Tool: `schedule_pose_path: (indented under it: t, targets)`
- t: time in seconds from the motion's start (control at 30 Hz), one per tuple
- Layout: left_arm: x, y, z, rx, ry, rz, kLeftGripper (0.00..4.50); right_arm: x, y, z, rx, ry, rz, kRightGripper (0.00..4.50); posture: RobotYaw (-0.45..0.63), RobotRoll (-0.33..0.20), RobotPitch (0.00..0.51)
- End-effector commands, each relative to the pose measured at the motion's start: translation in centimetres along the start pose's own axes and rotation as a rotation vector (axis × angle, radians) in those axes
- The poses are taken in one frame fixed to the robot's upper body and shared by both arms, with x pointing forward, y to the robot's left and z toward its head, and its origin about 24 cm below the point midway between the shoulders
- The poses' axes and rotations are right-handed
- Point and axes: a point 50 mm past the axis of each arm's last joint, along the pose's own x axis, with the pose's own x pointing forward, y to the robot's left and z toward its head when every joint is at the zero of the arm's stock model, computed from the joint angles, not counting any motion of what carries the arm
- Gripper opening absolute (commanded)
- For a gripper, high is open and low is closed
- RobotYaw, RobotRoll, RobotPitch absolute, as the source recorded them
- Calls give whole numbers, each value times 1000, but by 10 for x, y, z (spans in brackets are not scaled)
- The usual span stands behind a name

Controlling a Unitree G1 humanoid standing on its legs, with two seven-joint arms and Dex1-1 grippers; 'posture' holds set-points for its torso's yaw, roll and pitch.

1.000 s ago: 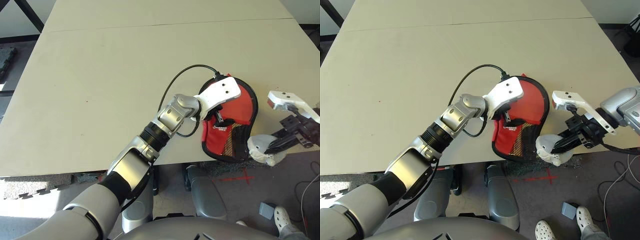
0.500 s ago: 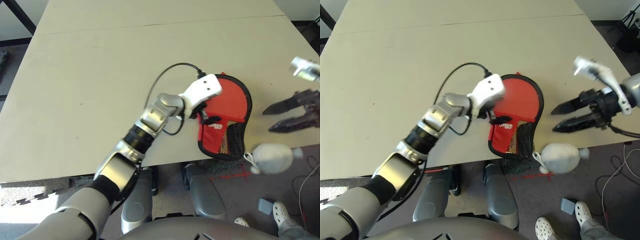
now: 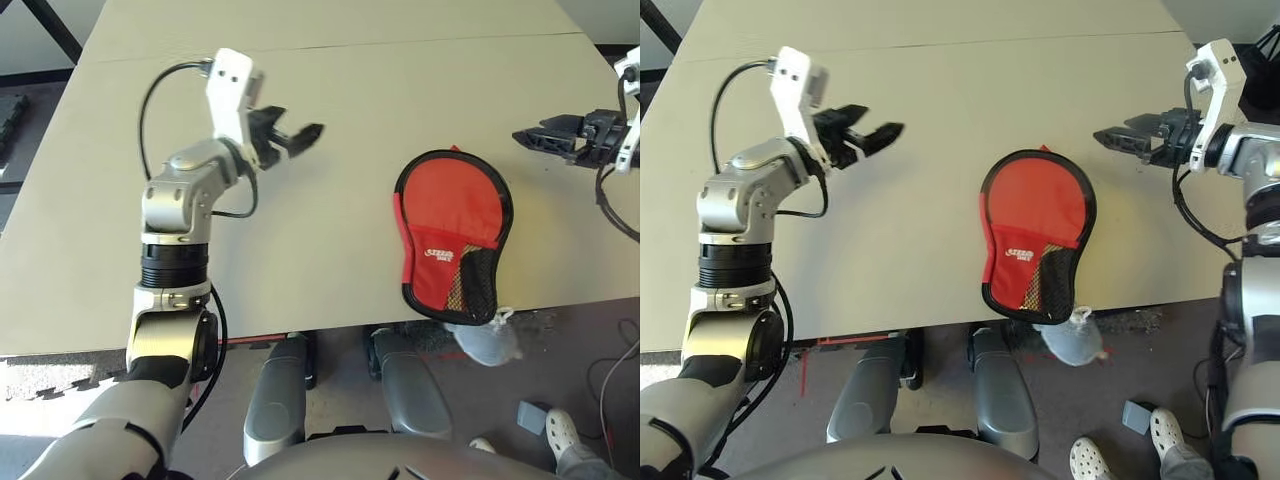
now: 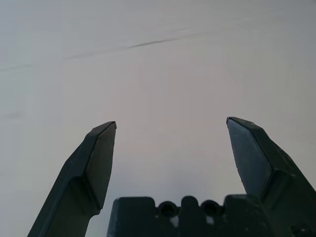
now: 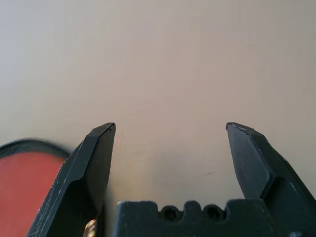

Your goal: Store the ping-pong paddle in its case and zip it.

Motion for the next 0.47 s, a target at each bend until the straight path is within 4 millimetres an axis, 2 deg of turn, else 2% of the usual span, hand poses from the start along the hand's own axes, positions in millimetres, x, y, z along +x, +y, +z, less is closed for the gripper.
schedule_pose_path:
  t: [0.03, 0.23, 0.47]
  targets:
    - [-9, 20, -12, 11, -25, 152, 4500, -5, -11, -12, 30, -49, -151, 4465, 50, 0, 232]
    - [-23, 42, -27, 55, -101, 317, 4500, -7, -18, -23, 58, -155, -348, 4465, 85, 0, 229]
    - [-33, 61, -25, 102, -226, 445, 4500, -10, -22, -32, 84, -196, -449, 4465, 90, 0, 217]
